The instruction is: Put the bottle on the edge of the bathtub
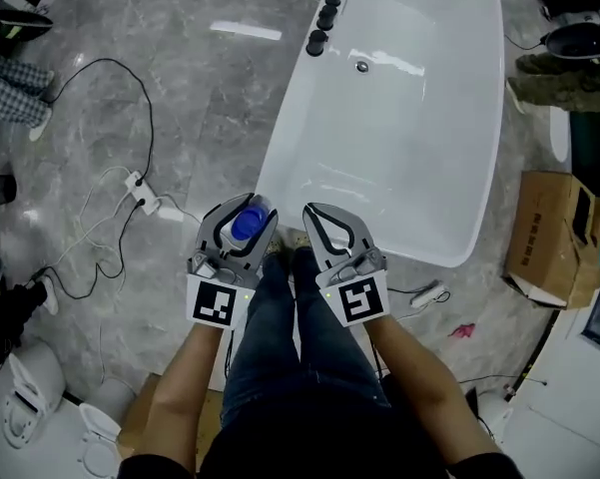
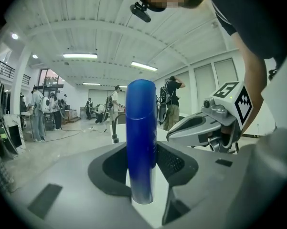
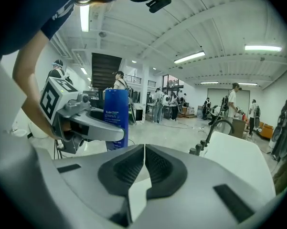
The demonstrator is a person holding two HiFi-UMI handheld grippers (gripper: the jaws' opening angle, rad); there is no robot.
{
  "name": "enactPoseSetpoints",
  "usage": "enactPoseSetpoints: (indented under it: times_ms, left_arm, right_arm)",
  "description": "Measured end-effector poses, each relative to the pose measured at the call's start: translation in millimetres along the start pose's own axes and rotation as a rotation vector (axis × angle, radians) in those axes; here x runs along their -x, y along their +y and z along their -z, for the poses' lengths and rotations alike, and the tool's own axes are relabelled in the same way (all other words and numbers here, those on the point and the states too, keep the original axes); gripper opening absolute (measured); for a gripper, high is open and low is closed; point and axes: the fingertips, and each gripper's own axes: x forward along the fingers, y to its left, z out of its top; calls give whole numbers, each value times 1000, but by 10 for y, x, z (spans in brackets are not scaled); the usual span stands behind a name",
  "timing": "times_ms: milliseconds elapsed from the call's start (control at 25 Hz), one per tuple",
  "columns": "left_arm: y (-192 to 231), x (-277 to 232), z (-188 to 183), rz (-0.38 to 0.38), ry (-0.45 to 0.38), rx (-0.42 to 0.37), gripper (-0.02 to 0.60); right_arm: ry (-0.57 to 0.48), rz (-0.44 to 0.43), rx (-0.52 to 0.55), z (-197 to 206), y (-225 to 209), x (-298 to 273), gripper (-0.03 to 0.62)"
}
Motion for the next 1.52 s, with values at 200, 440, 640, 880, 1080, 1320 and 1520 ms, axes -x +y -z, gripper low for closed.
enactPoseSetpoints:
  times_ms: [200,440,640,880,1080,1320,1520]
  left_arm:
    - [34,-327,461,-2,26,4,175]
    - [19,-629,1109,12,93,3,174]
    - [3,-840,1543,25,144,36,175]
    - [-66,-938,1773,63,168,24,175]
    - [-137,-953,1853,96,176,14,175]
    - [-127,-962,1883,121,218,-9,175]
    - [-108,-927,1919,157,262,31,175]
  right_arm:
    - [57,-43,2,400,-46,-273,29]
    - [127,-91,-24,857,-5,-564,29]
    - [158,-113,-30,1129,-13,-784,29]
    - [185,-123,-42,1317,4,-878,29]
    - [186,-121,-48,1317,20,-867,29]
    - [177,-118,-51,1275,7,-831,29]
    - [165,-81,-79,1134,-22,-785,29]
